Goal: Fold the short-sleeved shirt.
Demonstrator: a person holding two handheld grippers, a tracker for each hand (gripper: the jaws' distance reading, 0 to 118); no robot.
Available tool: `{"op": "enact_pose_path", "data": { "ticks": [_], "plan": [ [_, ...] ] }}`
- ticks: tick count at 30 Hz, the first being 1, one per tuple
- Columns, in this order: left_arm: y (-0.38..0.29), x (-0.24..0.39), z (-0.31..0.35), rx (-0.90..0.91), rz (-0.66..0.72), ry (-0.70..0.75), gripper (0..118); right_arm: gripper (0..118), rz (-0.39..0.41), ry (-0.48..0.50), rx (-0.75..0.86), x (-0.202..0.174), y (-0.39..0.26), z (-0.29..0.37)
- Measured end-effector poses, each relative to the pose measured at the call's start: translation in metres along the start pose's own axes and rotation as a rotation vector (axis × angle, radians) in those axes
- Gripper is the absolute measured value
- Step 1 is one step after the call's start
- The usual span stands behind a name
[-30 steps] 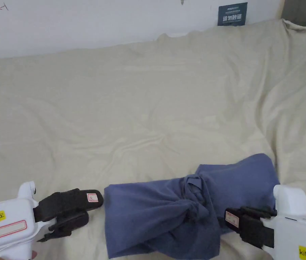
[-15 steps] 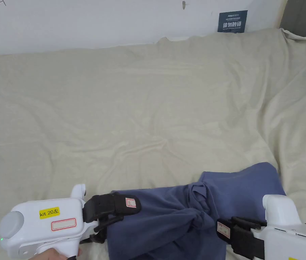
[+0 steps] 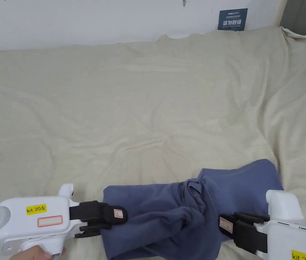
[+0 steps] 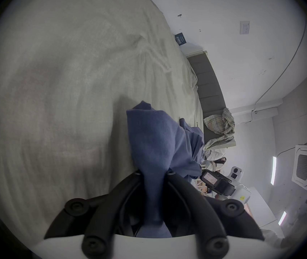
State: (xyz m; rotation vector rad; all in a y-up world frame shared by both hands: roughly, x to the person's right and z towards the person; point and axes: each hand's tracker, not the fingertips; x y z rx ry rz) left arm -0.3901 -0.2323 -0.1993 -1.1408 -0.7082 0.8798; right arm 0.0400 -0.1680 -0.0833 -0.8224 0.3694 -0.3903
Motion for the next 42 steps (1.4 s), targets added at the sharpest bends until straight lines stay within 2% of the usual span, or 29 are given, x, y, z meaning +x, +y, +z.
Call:
{"op": "enact_pose_path", "data": {
  "ticks": [4, 9, 13, 19, 24, 25, 28, 34, 37, 38, 39, 40, 41, 42],
  "plan": [
    [0.011, -0.02, 0.038, 0.014, -0.031, 0.031, 11, 0, -0.01, -0.007, 0.013, 0.004, -0.001, 0.005],
    [0.005, -0.034, 0.101, 0.108, 0.032, 0.114, 11, 0, -0.024, -0.029, 0.019, 0.014, -0.002, 0.008],
    [-0.01, -0.026, 0.137, 0.164, 0.048, 0.184, 11, 0, -0.03, -0.038, 0.02, 0.021, -0.002, 0.008],
    [-0.024, 0.03, 0.131, 0.174, 0.014, 0.231, 12, 0, -0.04, -0.027, 0.025, 0.027, -0.002, 0.007],
    [-0.02, 0.099, 0.098, 0.153, -0.081, 0.238, 12, 0, -0.041, -0.018, 0.033, 0.035, -0.005, 0.01],
    [-0.018, 0.113, 0.083, 0.112, -0.123, 0.212, 12, 0, -0.057, -0.018, 0.039, 0.038, -0.006, 0.011],
    [-0.011, 0.136, 0.036, 0.059, -0.134, 0.15, 12, 0, -0.103, -0.006, 0.068, 0.047, -0.009, 0.015],
    [0.007, 0.142, -0.083, -0.123, -0.133, 0.146, 12, 0, -0.135, -0.023, 0.087, 0.062, -0.012, 0.023],
    [0.011, 0.133, -0.128, -0.149, -0.123, 0.136, 12, 0, -0.132, -0.04, 0.103, 0.066, -0.014, 0.033],
    [0.009, 0.132, -0.135, -0.141, -0.111, 0.159, 15, 0, -0.13, -0.041, 0.105, 0.068, -0.015, 0.037],
    [0.005, 0.133, -0.135, -0.134, -0.122, 0.157, 25, 0, -0.132, -0.046, 0.104, 0.07, -0.014, 0.04],
    [0.004, 0.132, -0.132, -0.123, -0.144, 0.114, 47, 0, -0.133, -0.05, 0.107, 0.066, -0.014, 0.044],
    [0.003, 0.136, -0.131, -0.129, -0.155, 0.04, 82, 0, -0.136, -0.054, 0.111, 0.066, -0.015, 0.047],
    [0.003, 0.141, -0.128, -0.134, -0.144, 0.008, 101, 0, -0.141, -0.056, 0.111, 0.067, -0.015, 0.049]
  ]
}}
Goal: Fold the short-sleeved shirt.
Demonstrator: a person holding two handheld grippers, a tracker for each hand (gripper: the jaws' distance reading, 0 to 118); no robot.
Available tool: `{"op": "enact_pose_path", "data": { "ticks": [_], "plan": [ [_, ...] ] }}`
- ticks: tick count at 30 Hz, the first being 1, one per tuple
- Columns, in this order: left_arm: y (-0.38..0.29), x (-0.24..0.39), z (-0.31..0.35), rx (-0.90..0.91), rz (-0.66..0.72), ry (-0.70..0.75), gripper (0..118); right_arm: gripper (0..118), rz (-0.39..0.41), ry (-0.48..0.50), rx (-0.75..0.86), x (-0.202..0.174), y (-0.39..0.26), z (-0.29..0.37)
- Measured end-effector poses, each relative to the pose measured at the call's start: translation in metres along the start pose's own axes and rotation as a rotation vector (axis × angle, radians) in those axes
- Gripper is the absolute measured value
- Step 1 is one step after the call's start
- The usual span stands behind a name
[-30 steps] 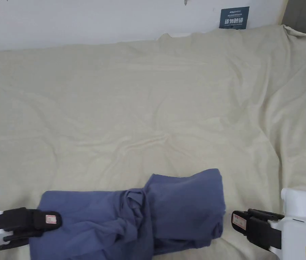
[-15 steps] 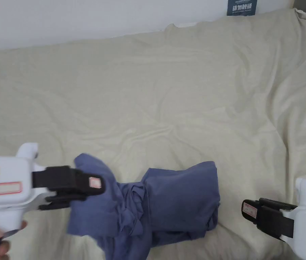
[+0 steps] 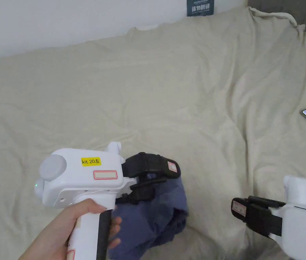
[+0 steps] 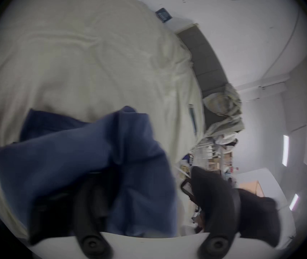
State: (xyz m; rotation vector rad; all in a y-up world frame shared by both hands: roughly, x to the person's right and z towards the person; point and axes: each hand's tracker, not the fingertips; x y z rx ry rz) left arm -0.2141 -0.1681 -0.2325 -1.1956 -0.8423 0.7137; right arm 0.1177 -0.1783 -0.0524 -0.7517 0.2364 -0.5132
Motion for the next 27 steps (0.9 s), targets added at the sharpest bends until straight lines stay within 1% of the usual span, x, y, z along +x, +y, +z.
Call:
{"op": "enact_pose_path", "data": {
  "ticks": [1, 2, 5, 6, 8, 9, 10, 11, 12, 13, 15, 19, 22, 23, 25, 26, 27],
  "plan": [
    [0.001, 0.007, 0.004, -0.002, -0.003, -0.002, 114, 0, -0.002, -0.003, -0.001, 0.001, 0.0, 0.0],
    [0.001, 0.013, 0.009, 0.001, -0.02, 0.024, 118, 0, -0.003, -0.013, 0.0, -0.001, 0.0, 0.001],
    [-0.005, 0.028, 0.031, 0.067, -0.133, 0.112, 118, 0, -0.016, -0.021, 0.005, -0.001, -0.002, 0.001],
    [-0.008, 0.028, 0.039, 0.081, -0.152, 0.138, 118, 0, -0.023, -0.015, 0.009, 0.0, -0.002, 0.001],
    [-0.014, 0.029, 0.052, 0.078, -0.142, 0.212, 118, 0, -0.028, -0.011, 0.01, 0.0, -0.003, 0.0],
    [-0.018, 0.027, 0.056, 0.069, -0.137, 0.223, 117, 0, -0.027, -0.011, 0.01, 0.0, -0.004, 0.0],
    [-0.022, 0.024, 0.059, 0.081, -0.132, 0.246, 106, 0, -0.024, -0.011, 0.006, -0.001, -0.004, -0.001],
    [-0.027, 0.021, 0.062, 0.099, -0.135, 0.275, 70, 0, -0.021, -0.012, 0.004, -0.001, -0.004, -0.001],
    [-0.027, 0.018, 0.062, 0.117, -0.128, 0.273, 35, 0, -0.02, -0.011, 0.004, -0.002, -0.005, -0.001],
    [-0.029, 0.014, 0.058, 0.113, -0.111, 0.272, 11, 0, -0.019, -0.01, 0.002, -0.002, -0.005, -0.002],
    [-0.031, 0.008, 0.045, 0.103, -0.089, 0.292, 9, 0, -0.021, -0.009, 0.003, 0.001, -0.005, -0.004],
    [-0.038, 0.011, 0.016, 0.091, -0.102, 0.259, 9, 0, -0.032, -0.004, 0.002, 0.007, -0.006, -0.002],
    [-0.029, 0.004, -0.012, 0.05, -0.121, 0.243, 9, 0, -0.067, 0.029, 0.009, 0.011, -0.005, 0.003],
    [-0.03, 0.006, -0.02, 0.039, -0.096, 0.236, 9, 0, -0.072, 0.026, 0.015, 0.011, -0.005, 0.005],
    [-0.032, 0.013, -0.037, 0.011, -0.14, 0.201, 9, 0, -0.054, 0.029, 0.023, 0.011, -0.005, 0.009],
    [-0.033, 0.017, -0.051, -0.027, -0.193, 0.22, 9, 0, -0.051, 0.019, 0.02, 0.01, -0.004, 0.009],
    [-0.033, 0.019, -0.059, -0.057, -0.205, 0.247, 9, 0, -0.05, 0.015, 0.015, 0.01, -0.004, 0.009]
  ]
}}
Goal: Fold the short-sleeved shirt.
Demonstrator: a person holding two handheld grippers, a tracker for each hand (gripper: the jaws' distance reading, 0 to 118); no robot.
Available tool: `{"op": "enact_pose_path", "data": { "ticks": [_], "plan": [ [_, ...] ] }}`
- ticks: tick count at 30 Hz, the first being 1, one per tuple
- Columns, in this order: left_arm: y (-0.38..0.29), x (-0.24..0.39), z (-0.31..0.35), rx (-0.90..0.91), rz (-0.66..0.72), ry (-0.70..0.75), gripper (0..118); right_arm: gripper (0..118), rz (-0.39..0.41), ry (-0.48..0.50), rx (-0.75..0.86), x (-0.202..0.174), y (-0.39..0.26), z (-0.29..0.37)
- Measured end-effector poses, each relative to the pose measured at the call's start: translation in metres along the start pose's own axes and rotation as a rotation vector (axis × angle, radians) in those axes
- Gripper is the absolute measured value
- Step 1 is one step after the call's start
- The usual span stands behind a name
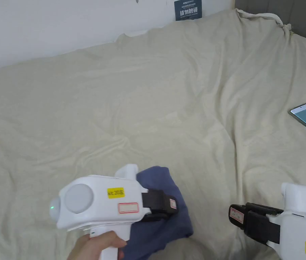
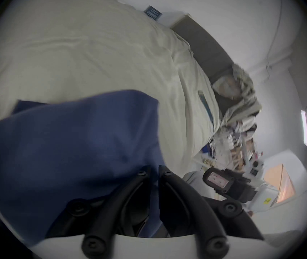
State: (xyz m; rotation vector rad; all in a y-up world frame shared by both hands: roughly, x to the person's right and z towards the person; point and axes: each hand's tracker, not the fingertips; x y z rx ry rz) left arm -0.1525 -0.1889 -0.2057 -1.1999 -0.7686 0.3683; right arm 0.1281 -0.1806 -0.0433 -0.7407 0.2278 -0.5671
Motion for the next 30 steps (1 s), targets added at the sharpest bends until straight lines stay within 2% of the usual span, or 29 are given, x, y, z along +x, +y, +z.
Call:
{"op": "enact_pose_path", "data": {
  "ticks": [3, 6, 10, 13, 15, 19, 20, 23, 24, 26, 28, 29, 30],
  "plan": [
    [-0.002, 0.005, -0.021, -0.038, 0.034, -0.044, 9, 0, -0.005, -0.008, -0.004, 0.001, 0.0, 0.001],
    [-0.009, 0.012, -0.017, -0.037, 0.008, -0.091, 9, 0, 0.0, -0.006, 0.003, -0.005, 0.001, 0.004],
    [-0.017, 0.008, 0.036, 0.084, -0.01, -0.124, 8, 0, 0.118, -0.048, 0.0, -0.026, 0.005, -0.002],
    [-0.03, -0.014, 0.094, 0.202, 0.046, -0.135, 8, 0, 0.153, -0.006, -0.005, -0.04, 0.007, -0.018],
    [-0.042, -0.032, 0.131, 0.269, 0.073, -0.099, 8, 0, 0.197, 0.015, -0.013, -0.056, 0.006, -0.032],
    [-0.073, -0.066, 0.186, 0.372, 0.109, 0.081, 7, 0, 0.378, -0.035, 0.011, -0.101, 0.001, -0.065],
    [-0.081, -0.077, 0.195, 0.384, 0.147, 0.088, 5, 0, 0.412, -0.036, 0.017, -0.113, -0.002, -0.077],
    [-0.102, -0.101, 0.207, 0.415, 0.245, 0.054, 5, 0, 0.382, 0.0, 0.008, -0.123, -0.005, -0.108],
    [-0.106, -0.106, 0.208, 0.414, 0.246, 0.055, 5, 0, 0.377, -0.01, 0.008, -0.124, -0.006, -0.116],
    [-0.108, -0.121, 0.207, 0.377, 0.244, 0.051, 5, 0, 0.457, -0.173, 0.004, -0.123, -0.015, -0.139],
    [-0.109, -0.124, 0.199, 0.37, 0.237, 0.035, 5, 0, 0.489, -0.2, 0.0, -0.118, -0.023, -0.151],
    [-0.107, -0.122, 0.192, 0.354, 0.224, 0.01, 9, 0, 0.464, -0.19, 0.002, -0.117, -0.024, -0.152],
    [-0.103, -0.122, 0.186, 0.334, 0.222, -0.02, 21, 0, 0.45, -0.187, 0.01, -0.117, -0.023, -0.149]
  ]
}}
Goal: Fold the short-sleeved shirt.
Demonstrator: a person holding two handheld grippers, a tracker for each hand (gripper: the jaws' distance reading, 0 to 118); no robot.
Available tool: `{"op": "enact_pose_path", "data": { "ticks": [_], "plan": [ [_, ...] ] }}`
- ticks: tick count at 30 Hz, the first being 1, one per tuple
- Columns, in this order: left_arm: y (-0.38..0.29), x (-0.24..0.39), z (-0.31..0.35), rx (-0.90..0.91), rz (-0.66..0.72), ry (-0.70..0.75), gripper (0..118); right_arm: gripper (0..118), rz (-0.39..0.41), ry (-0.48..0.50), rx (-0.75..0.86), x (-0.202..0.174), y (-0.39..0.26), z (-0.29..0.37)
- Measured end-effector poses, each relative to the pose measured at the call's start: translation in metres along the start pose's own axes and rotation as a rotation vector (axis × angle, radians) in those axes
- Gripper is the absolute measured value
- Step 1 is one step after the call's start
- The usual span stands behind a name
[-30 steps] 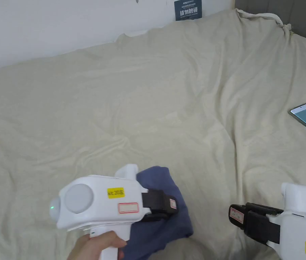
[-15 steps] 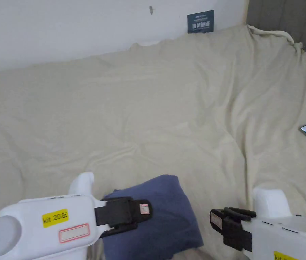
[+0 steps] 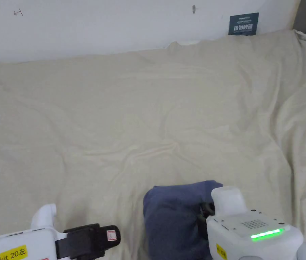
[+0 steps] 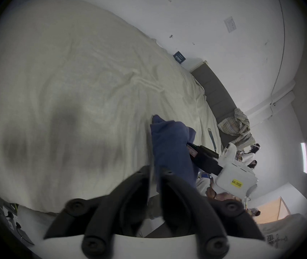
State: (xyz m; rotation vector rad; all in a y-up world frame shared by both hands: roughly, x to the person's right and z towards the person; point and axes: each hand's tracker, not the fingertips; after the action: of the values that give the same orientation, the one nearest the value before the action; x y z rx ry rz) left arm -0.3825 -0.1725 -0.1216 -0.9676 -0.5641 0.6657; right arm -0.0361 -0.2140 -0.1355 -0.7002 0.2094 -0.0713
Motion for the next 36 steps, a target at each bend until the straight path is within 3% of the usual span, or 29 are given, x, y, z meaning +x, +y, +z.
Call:
{"op": "enact_pose_path", "data": {
  "ticks": [2, 4, 6, 7, 8, 13, 15, 20, 21, 22, 23, 24, 25, 27, 31, 36],
  "plan": [
    [0.004, -0.001, -0.02, -0.046, 0.038, -0.073, 46, 0, 0.001, -0.015, 0.008, -0.002, 0.001, 0.001],
    [0.012, -0.01, -0.044, -0.094, 0.065, -0.17, 58, 0, 0.041, -0.043, 0.027, -0.002, -0.004, -0.003],
    [0.02, -0.011, -0.07, -0.134, 0.071, -0.196, 97, 0, 0.038, -0.038, 0.043, -0.004, -0.006, 0.001],
    [0.024, -0.014, -0.082, -0.152, 0.064, -0.175, 108, 0, 0.031, -0.034, 0.046, -0.001, -0.007, 0.001],
    [0.028, -0.016, -0.093, -0.15, 0.072, -0.17, 110, 0, 0.018, -0.02, 0.053, 0.002, -0.007, 0.001],
    [0.041, -0.014, -0.131, -0.167, 0.182, -0.372, 112, 0, -0.032, 0.013, 0.053, 0.008, -0.007, 0.002],
    [0.044, -0.013, -0.15, -0.232, 0.157, -0.271, 112, 0, -0.036, 0.017, 0.058, 0.009, -0.008, 0.002],
    [0.042, 0.003, -0.154, -0.218, 0.126, -0.281, 111, 0, -0.06, 0.019, 0.063, 0.01, -0.009, 0.003],
    [0.042, 0.003, -0.154, -0.218, 0.128, -0.286, 105, 0, -0.069, 0.02, 0.066, 0.01, -0.008, 0.003],
    [0.043, 0.003, -0.155, -0.223, 0.129, -0.291, 88, 0, -0.077, 0.021, 0.069, 0.01, -0.008, 0.003],
    [0.043, 0.002, -0.155, -0.229, 0.132, -0.278, 45, 0, -0.077, 0.014, 0.071, 0.009, -0.008, 0.004],
    [0.043, 0.0, -0.155, -0.223, 0.136, -0.214, 41, 0, -0.075, 0.008, 0.076, 0.008, -0.008, 0.006],
    [0.042, -0.003, -0.158, -0.222, 0.104, -0.139, 41, 0, -0.072, -0.008, 0.081, 0.007, -0.008, 0.006],
    [0.04, -0.011, -0.156, -0.228, 0.191, -0.255, 41, 0, -0.071, -0.014, 0.076, 0.009, -0.006, 0.008],
    [0.047, -0.009, -0.142, -0.235, 0.124, -0.196, 40, 0, -0.099, -0.02, 0.186, 0.003, 0.003, 0.029],
    [0.057, -0.026, -0.114, -0.225, 0.114, -0.172, 40, 0, -0.053, -0.106, 0.349, -0.023, 0.021, 0.054]
  ]
}}
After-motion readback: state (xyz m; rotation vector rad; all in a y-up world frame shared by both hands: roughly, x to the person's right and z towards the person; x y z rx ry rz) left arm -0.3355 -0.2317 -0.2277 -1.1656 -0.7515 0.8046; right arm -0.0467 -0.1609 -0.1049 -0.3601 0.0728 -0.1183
